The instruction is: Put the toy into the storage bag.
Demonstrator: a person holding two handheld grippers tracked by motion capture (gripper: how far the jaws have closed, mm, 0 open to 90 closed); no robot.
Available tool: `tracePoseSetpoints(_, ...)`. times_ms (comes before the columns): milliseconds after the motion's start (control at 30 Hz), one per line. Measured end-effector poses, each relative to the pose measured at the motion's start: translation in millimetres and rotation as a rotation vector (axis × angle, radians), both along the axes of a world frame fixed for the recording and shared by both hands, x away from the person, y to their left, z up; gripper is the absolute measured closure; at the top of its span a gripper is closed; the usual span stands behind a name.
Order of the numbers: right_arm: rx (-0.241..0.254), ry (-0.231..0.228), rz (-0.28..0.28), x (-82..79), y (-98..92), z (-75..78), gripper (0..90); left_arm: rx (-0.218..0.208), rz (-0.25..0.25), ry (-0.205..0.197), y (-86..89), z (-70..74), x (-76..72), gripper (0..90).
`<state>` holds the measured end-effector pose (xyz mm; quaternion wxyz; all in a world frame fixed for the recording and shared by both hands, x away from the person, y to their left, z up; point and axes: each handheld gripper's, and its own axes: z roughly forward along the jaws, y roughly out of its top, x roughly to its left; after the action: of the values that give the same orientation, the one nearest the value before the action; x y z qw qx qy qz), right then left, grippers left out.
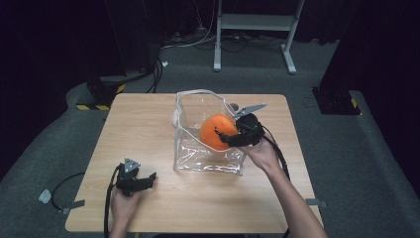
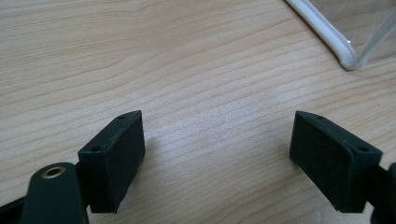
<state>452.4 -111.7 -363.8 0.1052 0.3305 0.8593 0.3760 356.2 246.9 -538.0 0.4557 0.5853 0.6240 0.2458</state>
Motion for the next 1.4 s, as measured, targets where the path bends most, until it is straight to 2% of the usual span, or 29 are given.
tracePoseSetpoints(800, -0.012, 0.009, -0.003, -0.1, -2.8, 4.2, 32.5, 0.005, -0.004, 0.003, 0.4, 0.1, -0.2, 18.2)
tracePoseSetpoints(900, -0.041, 0.014, -0.009, 0.5, 0.0, 3.8, 34.7, 0.002, -0.001, 0.0, 0.2, 0.0, 0.0, 18.2)
tracePoseSetpoints(1133, -0.136, -0.023, 0.002, -4.2, 12.9, 2.8, 41.6, 0.004, -0.003, 0.002, 0.4, 0.1, -0.1, 18.2)
tracePoseSetpoints(1233, -0.153, -0.02, 0.009, -4.2, 15.3, 0.7, 41.5, 0.008, -0.006, 0.005, 0.7, 0.1, -0.3, 18.2)
tracePoseSetpoints(1400, -0.131, -0.015, 0.002, -4.6, 11.4, 2.0, 36.0, 0.003, -0.002, 0.002, 0.3, 0.0, -0.1, 18.2)
